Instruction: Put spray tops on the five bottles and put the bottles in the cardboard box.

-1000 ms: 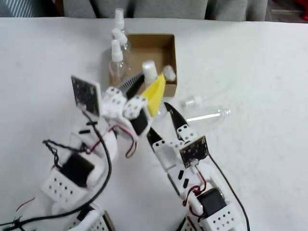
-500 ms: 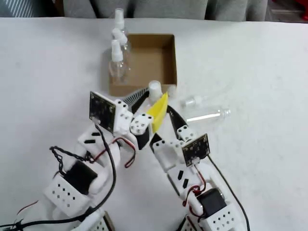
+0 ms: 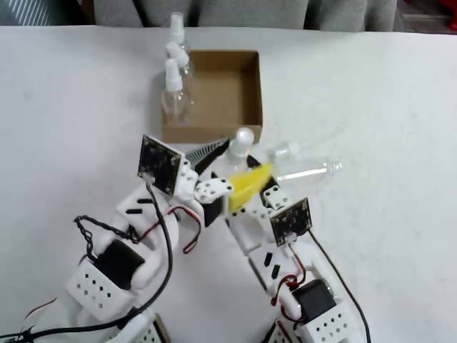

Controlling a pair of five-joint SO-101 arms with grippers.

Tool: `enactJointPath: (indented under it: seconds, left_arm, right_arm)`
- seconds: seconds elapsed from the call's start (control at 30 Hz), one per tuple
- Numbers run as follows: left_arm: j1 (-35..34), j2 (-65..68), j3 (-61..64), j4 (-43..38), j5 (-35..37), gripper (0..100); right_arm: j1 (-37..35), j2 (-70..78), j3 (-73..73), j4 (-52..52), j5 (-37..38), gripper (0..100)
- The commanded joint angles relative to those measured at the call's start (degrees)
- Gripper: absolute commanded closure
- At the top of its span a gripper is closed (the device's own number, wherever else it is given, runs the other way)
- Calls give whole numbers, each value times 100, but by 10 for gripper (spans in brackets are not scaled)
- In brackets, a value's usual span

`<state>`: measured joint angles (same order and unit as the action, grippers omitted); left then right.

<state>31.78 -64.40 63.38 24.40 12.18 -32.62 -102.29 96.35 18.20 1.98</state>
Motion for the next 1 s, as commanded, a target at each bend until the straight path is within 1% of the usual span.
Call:
enactJointPath:
  seconds: [0.0, 0.07, 0.13, 0.33, 0.47, 0.57, 0.67, 0.73, 0.83, 0.93, 0.97]
  left_arm:
    - [-180, -189, -114, 18, -9, 620]
    - [-277, -426, -229, 79, 0, 636]
    - [-312, -822, -404, 369, 0, 658]
    - [-321, -2281, -1055, 2004, -26, 750]
    - [-576, -2774, -1187, 2453, -9, 868]
    - [-1007, -2791, -1160, 2699, -9, 986]
    - [-1516, -2791, -985, 3059, 0, 950]
    - [-1877, -2791, -703, 3121, -26, 962]
    - [-2325, -2791, -44, 3024, -53, 977]
    - [-2695, -2818, 712, 2716, -53, 977]
    - [-2809, -2818, 932, 2602, -53, 977]
  right_arm:
    - [22, -75, 53, 92, 0, 984]
    - [40, -75, 53, 92, 0, 983]
    - [207, -75, 53, 57, 0, 983]
    - [1051, -66, 35, -180, 0, 983]
    - [1481, -57, 35, -505, -9, 983]
    - [1692, -40, -97, -708, -9, 983]
    - [1842, -31, -448, -690, -9, 983]
    - [1877, -22, -651, -699, -9, 983]
    - [1851, 198, -905, -725, -9, 983]
    - [1851, 892, -1275, -760, -9, 983]
    - [1868, 1200, -1363, -919, -18, 983]
